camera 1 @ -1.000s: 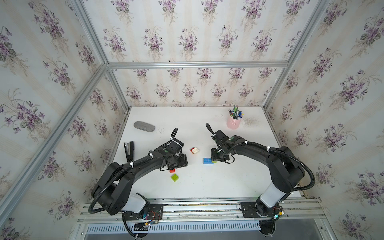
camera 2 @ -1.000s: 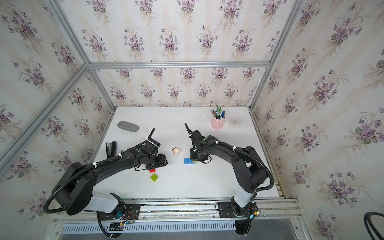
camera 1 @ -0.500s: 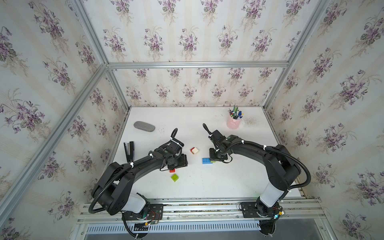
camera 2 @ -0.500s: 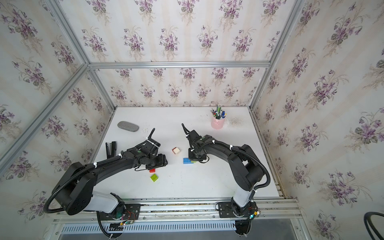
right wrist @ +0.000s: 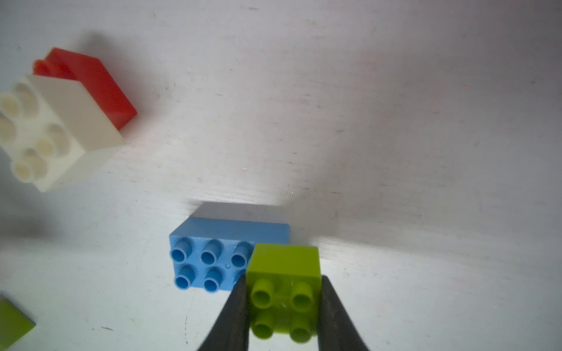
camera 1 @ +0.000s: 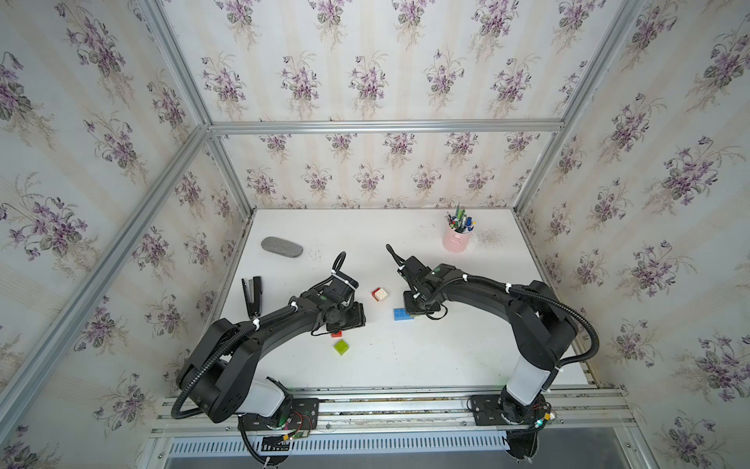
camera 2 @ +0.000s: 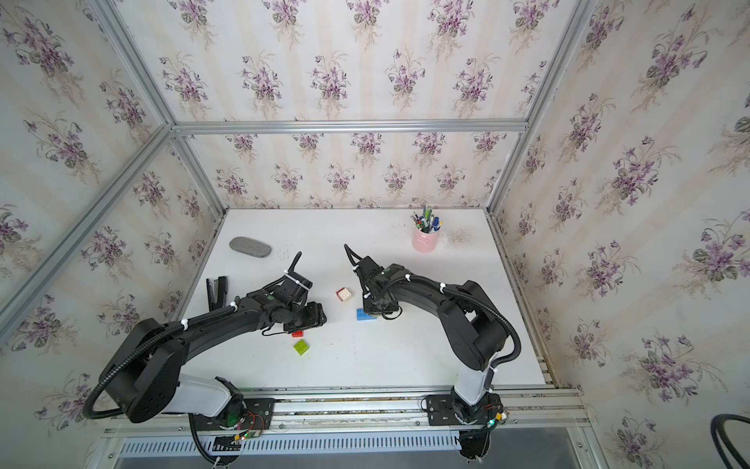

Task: Assemble the letter y with lego
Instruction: Assemble the lego brick with the lego brick.

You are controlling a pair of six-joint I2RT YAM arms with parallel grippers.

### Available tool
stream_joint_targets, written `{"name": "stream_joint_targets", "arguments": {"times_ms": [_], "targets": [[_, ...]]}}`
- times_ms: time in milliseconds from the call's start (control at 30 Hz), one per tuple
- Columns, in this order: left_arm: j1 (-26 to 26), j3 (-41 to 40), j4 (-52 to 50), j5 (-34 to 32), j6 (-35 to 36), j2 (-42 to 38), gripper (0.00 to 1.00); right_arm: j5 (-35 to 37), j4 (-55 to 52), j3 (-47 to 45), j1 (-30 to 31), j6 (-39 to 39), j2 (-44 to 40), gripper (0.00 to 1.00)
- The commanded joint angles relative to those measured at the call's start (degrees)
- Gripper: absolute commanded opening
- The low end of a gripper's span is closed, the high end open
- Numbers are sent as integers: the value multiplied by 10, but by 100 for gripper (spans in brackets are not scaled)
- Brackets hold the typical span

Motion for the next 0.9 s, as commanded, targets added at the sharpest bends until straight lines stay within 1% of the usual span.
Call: {"name": "stream_joint_targets", "arguments": {"times_ms": [0, 100, 233, 300, 400, 467, 567, 633, 733, 867], "targets": [[1, -2, -1, -9, -6, -7, 67, 9, -20, -19, 2, 2, 28, 13], [1, -4, -2, -11, -7, -8, 67, 0, -16, -16, 1, 1, 23, 13], [1, -1, -3, -11, -6, -8, 67, -7, -15, -1, 2, 2, 5, 20], [1, 2, -6, -13, -6, -8, 67, -10, -18, 10, 2, 1, -3, 27], [1, 8, -11, -14, -4, -8, 67, -12, -18, 18, 2, 1, -13, 44], [1, 11, -15, -17, -4, -8, 68, -12, -14, 19, 2, 1, -19, 51], [1, 15, -24, -20, -3, -8, 68, -12, -7, 17, 2, 1, -29, 54], [1, 17, -36, -27, -1, -29, 68, -8, -4, 17, 2, 2, -35, 54], [1, 23, -70, -48, 0, -39, 68, -2, 12, 8, -2, -1, -58, 54], [1, 34, -130, -86, -1, -51, 68, 5, 53, -11, -8, -24, -104, 54]]}}
